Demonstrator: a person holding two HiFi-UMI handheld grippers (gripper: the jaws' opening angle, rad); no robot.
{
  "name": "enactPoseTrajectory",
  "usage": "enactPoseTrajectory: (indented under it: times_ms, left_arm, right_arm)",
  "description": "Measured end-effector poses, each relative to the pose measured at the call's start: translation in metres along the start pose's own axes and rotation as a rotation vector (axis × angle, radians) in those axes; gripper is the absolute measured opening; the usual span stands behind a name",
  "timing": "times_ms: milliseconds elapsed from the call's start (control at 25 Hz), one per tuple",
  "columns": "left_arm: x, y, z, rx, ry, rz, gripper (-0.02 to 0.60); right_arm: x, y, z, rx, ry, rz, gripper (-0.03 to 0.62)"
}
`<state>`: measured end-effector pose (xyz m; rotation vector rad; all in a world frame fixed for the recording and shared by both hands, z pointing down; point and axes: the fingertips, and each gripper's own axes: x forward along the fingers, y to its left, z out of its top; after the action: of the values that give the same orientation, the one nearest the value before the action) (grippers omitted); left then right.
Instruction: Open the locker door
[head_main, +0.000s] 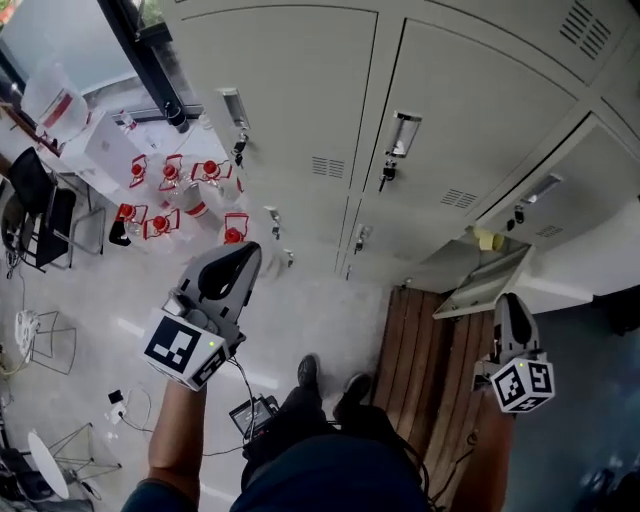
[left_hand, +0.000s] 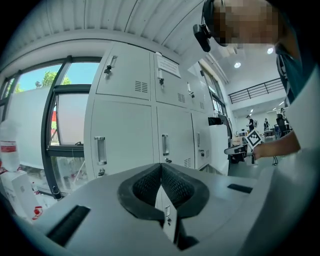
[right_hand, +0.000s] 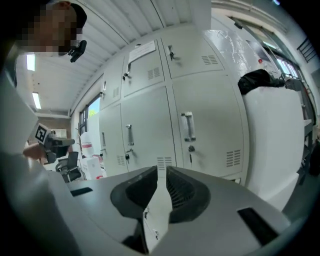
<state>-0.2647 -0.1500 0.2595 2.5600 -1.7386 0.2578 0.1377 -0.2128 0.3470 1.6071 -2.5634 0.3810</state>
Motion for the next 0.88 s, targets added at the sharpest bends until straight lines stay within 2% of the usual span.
enactPoseTrajectory:
  times_ms: [160,280,400,560,760,880]
  left_arm:
    - [-0.006,-0.019,0.046,-0.035,-0.036,-0.021,0.017]
    - [-0.003,-0.038,0.064,-0.032,-0.070,-0.050,0.017]
    - [0.006,-0.066,0.069,-0.005,-0.092,-0.066,0.017]
    - [-0.002,-0.077,0.080,0.004,-0.112,-0.117,0.017]
    - [0.006,-0.104,0.075,0.026,-0.105,-0.137,0.017]
    - [0.000,-0.111,0.077,0.021,-0.112,-0.166,0.017]
  right_arm:
    - [-0.019,0.029,0.078,-0.015,-0.075,0.068,0.066]
    - [-0.030,0.038,0.110,-0.029,-0.119,0.108,0.057]
    - [-0.039,0.033,0.113,-0.058,-0.142,0.141,0.040]
    - [-0.054,0.056,0.124,-0.128,-0.125,0.134,0.035]
    - [-0.063,0.042,0.119,-0.116,-0.137,0.139,0.034]
    - [-0.076,0.048,0.122,-0.117,-0.139,0.125,0.035]
